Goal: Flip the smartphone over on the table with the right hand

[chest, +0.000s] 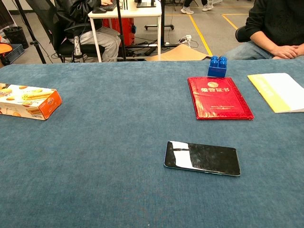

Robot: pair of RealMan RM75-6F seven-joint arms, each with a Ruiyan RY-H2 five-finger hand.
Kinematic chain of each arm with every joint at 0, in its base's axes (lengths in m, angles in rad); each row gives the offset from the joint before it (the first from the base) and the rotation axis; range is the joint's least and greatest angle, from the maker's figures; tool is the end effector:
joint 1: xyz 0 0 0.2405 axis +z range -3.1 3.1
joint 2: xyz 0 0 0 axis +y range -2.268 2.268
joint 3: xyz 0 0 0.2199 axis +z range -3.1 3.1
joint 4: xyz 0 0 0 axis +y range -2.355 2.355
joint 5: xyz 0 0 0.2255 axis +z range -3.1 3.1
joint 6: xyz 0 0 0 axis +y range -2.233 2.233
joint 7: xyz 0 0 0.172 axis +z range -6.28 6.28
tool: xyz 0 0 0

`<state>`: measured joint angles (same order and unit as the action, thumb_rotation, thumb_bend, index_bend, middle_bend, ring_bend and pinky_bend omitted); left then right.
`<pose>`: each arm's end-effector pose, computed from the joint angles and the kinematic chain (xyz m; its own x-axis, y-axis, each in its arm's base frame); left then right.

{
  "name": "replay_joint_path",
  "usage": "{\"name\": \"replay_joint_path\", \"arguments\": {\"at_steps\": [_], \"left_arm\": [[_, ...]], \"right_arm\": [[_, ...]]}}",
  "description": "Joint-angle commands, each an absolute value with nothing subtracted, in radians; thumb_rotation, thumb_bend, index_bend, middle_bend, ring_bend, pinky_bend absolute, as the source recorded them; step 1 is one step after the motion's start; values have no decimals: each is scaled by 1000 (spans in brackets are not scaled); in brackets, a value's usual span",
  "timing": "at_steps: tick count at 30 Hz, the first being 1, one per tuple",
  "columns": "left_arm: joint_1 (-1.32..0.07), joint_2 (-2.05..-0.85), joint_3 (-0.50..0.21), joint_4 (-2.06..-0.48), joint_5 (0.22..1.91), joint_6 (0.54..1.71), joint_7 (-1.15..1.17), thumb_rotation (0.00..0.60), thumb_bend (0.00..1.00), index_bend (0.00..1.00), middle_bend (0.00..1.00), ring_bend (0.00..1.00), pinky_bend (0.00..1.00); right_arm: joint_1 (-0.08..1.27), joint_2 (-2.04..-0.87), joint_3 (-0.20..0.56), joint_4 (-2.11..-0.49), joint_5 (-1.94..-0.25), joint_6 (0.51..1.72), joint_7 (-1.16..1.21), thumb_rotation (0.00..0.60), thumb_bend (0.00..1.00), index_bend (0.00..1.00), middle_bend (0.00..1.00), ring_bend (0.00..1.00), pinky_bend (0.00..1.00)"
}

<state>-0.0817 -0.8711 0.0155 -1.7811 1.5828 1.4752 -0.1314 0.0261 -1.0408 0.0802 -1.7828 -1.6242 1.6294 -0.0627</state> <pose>-0.2672 0.1900 0.1656 0.3561 0.0819 0.9308 0.9337 -0.0706 -0.3510 -0.2361 -0.1939 0.1566 0.3601 0.1500 0.9208 -0.9231 -0.0855 0.3749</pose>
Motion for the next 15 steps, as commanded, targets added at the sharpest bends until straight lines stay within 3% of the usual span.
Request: {"name": "replay_joint_path", "arguments": {"at_steps": [1, 10, 14, 15], "left_arm": [[-82, -871, 15, -1781, 1581, 1474, -132, 600, 0, 0, 0, 0, 0], [-86, -869, 7, -1790, 1568, 1471, -132, 600, 0, 0, 0, 0, 0], [-100, -875, -2, -1794, 1552, 1448, -117, 600, 0, 0, 0, 0, 0], [-109, -879, -4, -1793, 1540, 1427, -109, 600, 0, 0, 0, 0, 0]], "right_arm": [[28, -1042, 79, -1782, -1622, 1624, -65, 600, 0, 6, 0, 0, 0], [61, -1056, 51, -1781, -1633, 1536, -85, 600, 0, 6, 0, 0, 0], [140, -1070, 36, -1778, -1664, 1400, -95, 600, 17, 17, 10, 0, 2], [192, -1085, 30, -1786, -1684, 1319, -84, 600, 34, 25, 24, 0, 12]]}}
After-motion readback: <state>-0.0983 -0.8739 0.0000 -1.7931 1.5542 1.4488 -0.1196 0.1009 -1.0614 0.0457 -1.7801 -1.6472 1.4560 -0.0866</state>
